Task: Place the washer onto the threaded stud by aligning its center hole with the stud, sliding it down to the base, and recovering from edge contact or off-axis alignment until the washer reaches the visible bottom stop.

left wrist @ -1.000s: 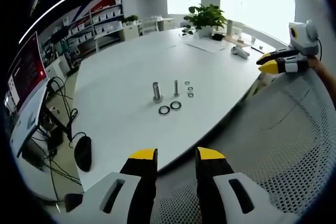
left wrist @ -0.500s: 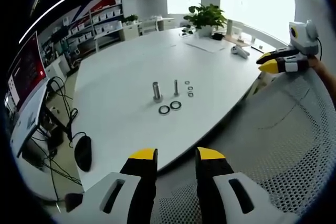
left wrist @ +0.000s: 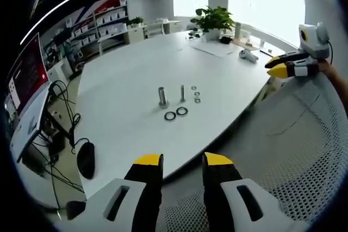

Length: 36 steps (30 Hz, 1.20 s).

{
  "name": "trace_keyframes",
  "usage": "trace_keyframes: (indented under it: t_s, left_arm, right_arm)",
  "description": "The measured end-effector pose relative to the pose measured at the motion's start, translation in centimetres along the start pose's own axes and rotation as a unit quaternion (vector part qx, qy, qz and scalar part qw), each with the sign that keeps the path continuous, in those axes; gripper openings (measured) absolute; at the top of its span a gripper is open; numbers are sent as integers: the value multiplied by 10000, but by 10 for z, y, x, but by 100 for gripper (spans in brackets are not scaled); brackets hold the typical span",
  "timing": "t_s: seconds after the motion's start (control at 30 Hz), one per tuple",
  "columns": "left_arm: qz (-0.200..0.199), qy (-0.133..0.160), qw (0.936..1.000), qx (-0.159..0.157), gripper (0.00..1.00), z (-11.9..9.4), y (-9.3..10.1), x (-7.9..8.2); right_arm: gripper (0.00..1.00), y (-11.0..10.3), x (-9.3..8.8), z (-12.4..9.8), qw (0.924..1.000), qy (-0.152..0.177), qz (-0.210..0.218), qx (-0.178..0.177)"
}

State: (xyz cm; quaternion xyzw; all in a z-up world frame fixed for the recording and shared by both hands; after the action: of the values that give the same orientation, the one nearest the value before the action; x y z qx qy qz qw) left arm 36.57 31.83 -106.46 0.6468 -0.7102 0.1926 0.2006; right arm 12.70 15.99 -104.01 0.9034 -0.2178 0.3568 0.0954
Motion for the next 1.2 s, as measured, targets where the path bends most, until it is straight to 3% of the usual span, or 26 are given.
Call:
trace_keyframes:
  t_s: [0.1, 0.23, 0.33, 0.47, 0.8, 0.97, 1.2]
  left_arm:
    - [-18, 117, 9999, 10, 27, -1, -1, 3]
    - [3, 64, 10000, 3, 27, -1, -1, 1]
    - [-85, 337, 9994, 13, 27, -5, -3, 7]
    - [-53, 206, 9998, -5, 26, -3, -2, 4]
    - [-57, 213, 9998, 11, 26, -3, -2, 4]
    - [29, -31, 10000, 38, 27, 0, -2, -1]
    - [159, -268, 9995, 70, 28, 3, 0, -6]
  right_arm:
    - [21, 1, 0, 0, 10000, 13, 5, -38]
    - [21, 2, 1, 0, 9999, 36, -24, -97]
    - [21, 2, 2, 0, 9999, 47, -26, -102]
    - [21, 2, 2, 2, 9999, -39, -67, -108]
    - [21, 0, -2, 2, 9997, -240, -96, -49]
    - [22, 0, -3, 3, 9993, -343, -160, -63]
    - [22, -11, -12, 4, 9944, -892, -174, 531]
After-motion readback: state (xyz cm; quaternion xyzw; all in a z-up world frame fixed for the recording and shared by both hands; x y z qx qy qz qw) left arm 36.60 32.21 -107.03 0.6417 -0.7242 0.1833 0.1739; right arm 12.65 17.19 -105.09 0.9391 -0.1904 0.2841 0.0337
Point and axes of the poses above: the point that each gripper's makers call its tool centre point, and the gripper's own axes: z roughly forward along the fingers, y roughly to its right, x roughly out of its top, the point moved 5 cm from there along -z, roughly backward along the fingers, and after that the axes turned 13 degrees about -y, right-handed, at the moved point
